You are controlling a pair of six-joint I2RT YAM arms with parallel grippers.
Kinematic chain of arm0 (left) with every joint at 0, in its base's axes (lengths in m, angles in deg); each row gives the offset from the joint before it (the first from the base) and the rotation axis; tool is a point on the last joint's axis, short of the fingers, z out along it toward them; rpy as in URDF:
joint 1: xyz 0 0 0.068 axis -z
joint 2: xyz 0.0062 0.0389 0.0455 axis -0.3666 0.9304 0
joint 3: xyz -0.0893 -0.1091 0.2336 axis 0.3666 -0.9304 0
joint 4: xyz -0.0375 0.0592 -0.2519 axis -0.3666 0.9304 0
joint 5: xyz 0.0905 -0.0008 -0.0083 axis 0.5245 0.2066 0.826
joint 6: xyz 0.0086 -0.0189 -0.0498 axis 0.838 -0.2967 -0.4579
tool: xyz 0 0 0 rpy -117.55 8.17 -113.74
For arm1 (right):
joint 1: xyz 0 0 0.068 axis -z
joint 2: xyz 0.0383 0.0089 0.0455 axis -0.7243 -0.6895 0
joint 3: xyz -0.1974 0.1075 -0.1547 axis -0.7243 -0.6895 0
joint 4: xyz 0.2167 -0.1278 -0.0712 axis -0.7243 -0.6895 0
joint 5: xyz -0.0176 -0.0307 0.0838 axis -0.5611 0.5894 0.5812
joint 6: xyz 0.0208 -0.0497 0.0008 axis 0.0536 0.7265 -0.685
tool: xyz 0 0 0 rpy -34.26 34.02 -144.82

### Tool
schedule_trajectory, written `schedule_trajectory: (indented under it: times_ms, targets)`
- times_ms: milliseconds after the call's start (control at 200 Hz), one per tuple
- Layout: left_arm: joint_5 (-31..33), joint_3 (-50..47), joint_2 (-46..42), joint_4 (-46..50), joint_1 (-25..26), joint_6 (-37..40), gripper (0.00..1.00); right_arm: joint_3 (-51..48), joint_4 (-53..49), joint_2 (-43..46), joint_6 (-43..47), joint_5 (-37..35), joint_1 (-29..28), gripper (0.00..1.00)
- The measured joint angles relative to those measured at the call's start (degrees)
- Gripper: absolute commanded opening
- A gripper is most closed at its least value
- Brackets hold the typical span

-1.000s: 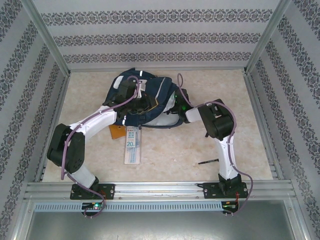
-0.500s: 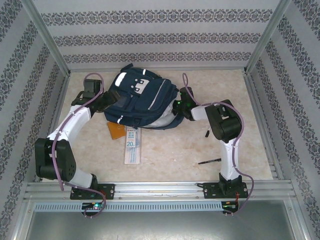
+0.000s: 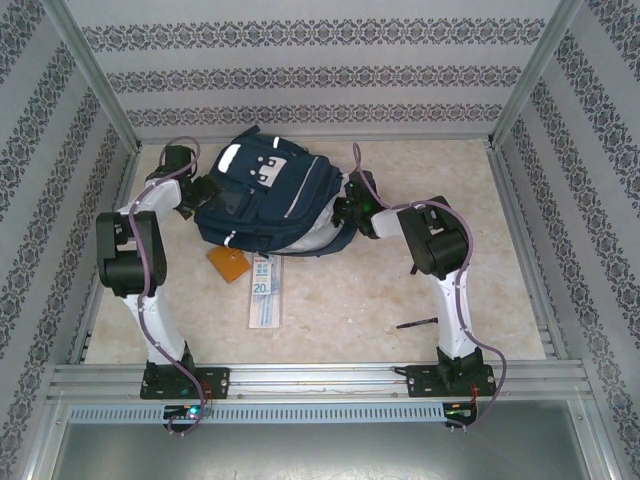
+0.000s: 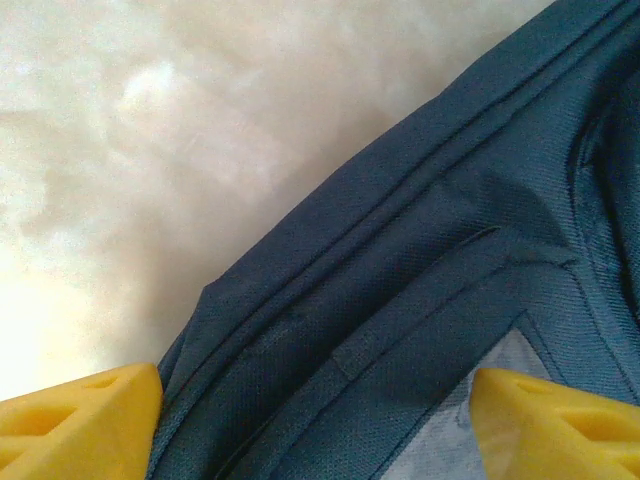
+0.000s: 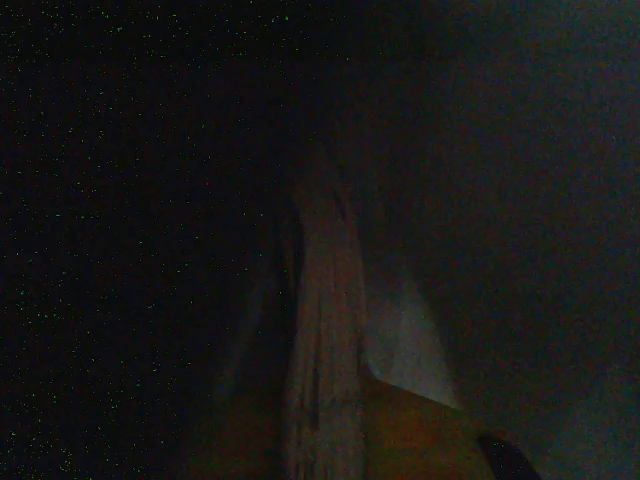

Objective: Pack books, pencil case, and school supplies into a backpack

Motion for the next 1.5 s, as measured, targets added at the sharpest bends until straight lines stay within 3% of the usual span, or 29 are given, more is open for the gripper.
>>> schedule_trajectory:
  times_ms: [375, 605, 884, 1339, 1504]
  targets:
    - [-2.16, 3.80, 4.02, -0.31, 1.95, 6.40, 0.73, 4.13, 1.88, -3.37, -1.25, 1.75, 0.02, 0.17]
    - [-2.67, 5.81, 5.66, -0.28, 3.48, 9.20, 0.73, 2.95, -1.95, -1.97, 1.27, -3.23, 0.33, 0.39]
    - [-3.54, 8.33, 7.34, 0.61, 6.10, 10.47, 0.70, -3.10, -19.76, 10.29, 8.55, -14.27, 2.86, 0.54]
    - [-5.99, 11.47, 9.62, 0.90, 6.45, 10.64, 0.71, -5.22, -44.26, 26.08, 20.87, -25.09, 7.93, 0.55]
    - [-7.69, 12.96, 10.03, 0.98, 6.45, 10.58, 0.71, -7.28, -52.63, 32.39, 25.83, -30.47, 10.34, 0.70]
